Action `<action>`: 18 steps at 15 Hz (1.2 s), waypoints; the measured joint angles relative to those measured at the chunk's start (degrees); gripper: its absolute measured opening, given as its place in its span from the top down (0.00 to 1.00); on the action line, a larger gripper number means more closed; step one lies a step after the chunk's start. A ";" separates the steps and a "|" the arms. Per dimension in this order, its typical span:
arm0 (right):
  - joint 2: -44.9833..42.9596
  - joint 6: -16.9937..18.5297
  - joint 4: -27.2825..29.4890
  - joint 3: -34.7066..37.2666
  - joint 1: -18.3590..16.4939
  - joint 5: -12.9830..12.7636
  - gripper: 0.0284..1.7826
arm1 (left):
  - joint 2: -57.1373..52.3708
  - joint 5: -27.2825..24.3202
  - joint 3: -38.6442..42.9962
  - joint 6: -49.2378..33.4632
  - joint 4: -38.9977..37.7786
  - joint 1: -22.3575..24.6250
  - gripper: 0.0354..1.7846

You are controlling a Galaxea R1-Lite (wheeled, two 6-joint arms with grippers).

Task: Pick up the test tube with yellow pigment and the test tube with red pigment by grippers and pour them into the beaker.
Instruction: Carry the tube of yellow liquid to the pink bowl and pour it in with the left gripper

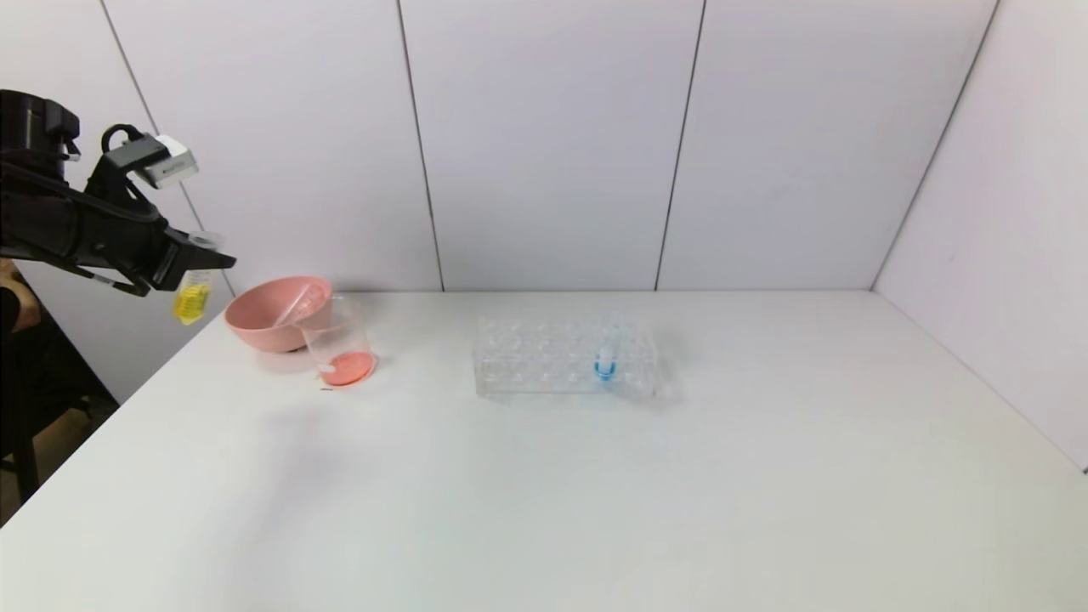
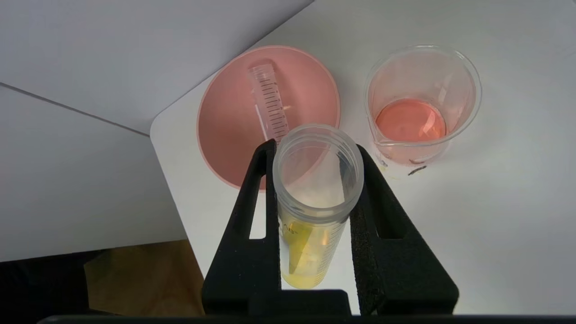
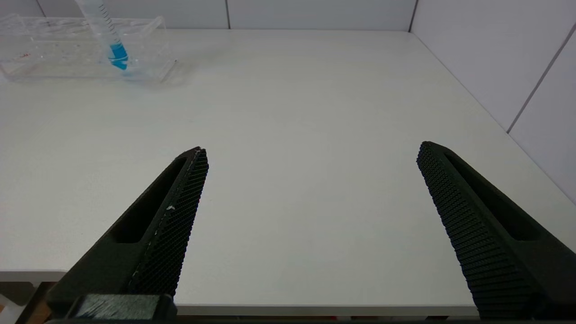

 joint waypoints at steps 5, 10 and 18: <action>0.00 0.02 0.01 0.00 0.00 0.00 0.05 | 0.07 0.22 -1.08 1.30 2.17 -0.09 0.76; 0.00 0.02 0.00 0.00 0.00 0.00 0.05 | 0.52 0.04 -2.65 8.77 2.58 0.15 0.76; 0.00 0.00 0.01 0.00 0.00 -0.02 0.05 | 4.35 -3.78 -13.32 22.88 17.64 0.17 0.76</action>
